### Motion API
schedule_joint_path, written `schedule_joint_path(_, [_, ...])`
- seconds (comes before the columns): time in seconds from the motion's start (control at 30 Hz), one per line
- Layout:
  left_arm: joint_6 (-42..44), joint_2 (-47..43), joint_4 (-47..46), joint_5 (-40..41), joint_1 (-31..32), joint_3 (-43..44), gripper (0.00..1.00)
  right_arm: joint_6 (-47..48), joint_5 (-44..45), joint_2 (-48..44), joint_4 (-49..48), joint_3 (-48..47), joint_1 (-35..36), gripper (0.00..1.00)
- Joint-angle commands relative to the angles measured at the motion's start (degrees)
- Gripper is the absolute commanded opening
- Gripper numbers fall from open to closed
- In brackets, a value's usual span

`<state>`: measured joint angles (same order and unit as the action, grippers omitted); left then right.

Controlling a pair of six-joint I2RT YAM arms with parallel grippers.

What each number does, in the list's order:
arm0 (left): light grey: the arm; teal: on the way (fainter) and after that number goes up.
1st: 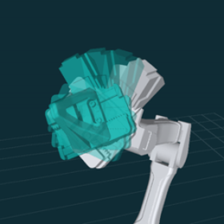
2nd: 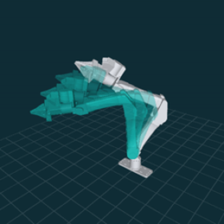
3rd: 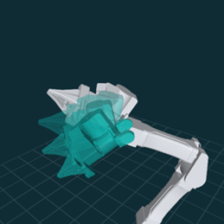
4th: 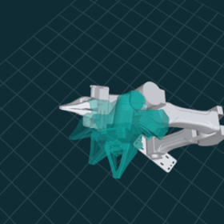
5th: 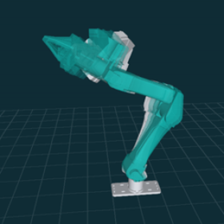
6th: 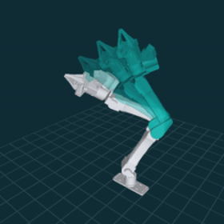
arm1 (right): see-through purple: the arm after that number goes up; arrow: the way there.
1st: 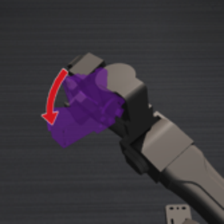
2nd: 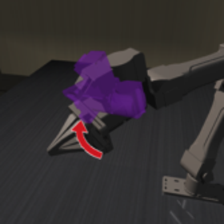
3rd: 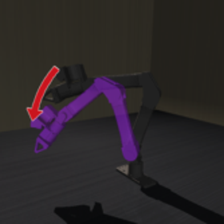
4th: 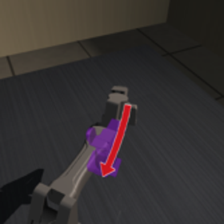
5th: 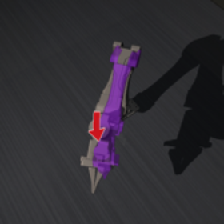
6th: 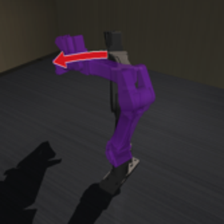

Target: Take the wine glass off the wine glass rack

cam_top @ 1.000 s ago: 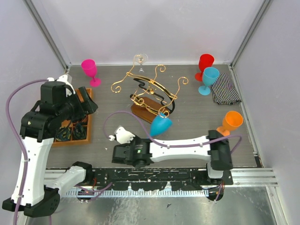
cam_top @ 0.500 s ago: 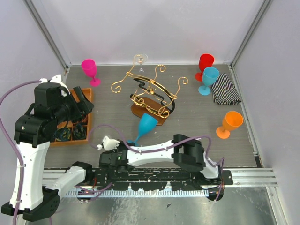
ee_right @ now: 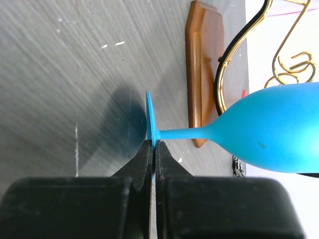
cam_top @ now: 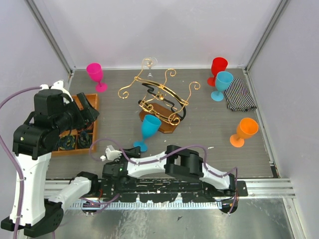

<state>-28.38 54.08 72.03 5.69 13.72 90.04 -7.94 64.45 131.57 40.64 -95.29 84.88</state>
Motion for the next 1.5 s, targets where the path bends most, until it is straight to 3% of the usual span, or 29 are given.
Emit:
schedule_joint_path(0.0, [0.08,-0.53,0.5,-0.4,0.17,1.69,0.85,3.27,-2.47,3.85,-8.81,0.33,-1.22,0.01])
schedule_joint_path(0.4, [1.04,-0.96,0.83,0.15,0.14,1.81,0.86,6.91,-8.66,11.86,-10.3,-5.07,-2.58,0.03])
schedule_joint_path(0.57, [1.13,-0.83,0.58,-0.11,0.1,1.26,0.86,7.83,-14.07,13.05,-8.87,-6.2,-2.56,0.26])
schedule_joint_path(0.67, [1.3,-0.94,0.52,0.06,0.11,1.18,0.86,8.29,-17.66,12.78,-8.72,-5.88,-2.55,0.34])
schedule_joint_path(0.87, [1.74,-1.19,0.82,0.54,0.09,1.56,0.85,8.94,-26.86,11.04,-7.69,-5.09,-2.54,0.67])
schedule_joint_path(1.0, [1.84,-1.4,0.88,0.72,0.11,1.46,0.86,9.51,-33.72,9.41,-7.41,-4.06,-2.55,0.77])
schedule_joint_path(1.3, [1.99,-1.55,0.83,0.45,0.09,1.32,0.86,9.54,-46.0,8.8,-4.03,-5.12,-2.15,0.71])
schedule_joint_path(1.47, [2.44,-1.43,1.0,1.35,0.08,1.8,0.86,6.23,-49.58,1.48,-4.41,-1.61,-2.05,0.46])
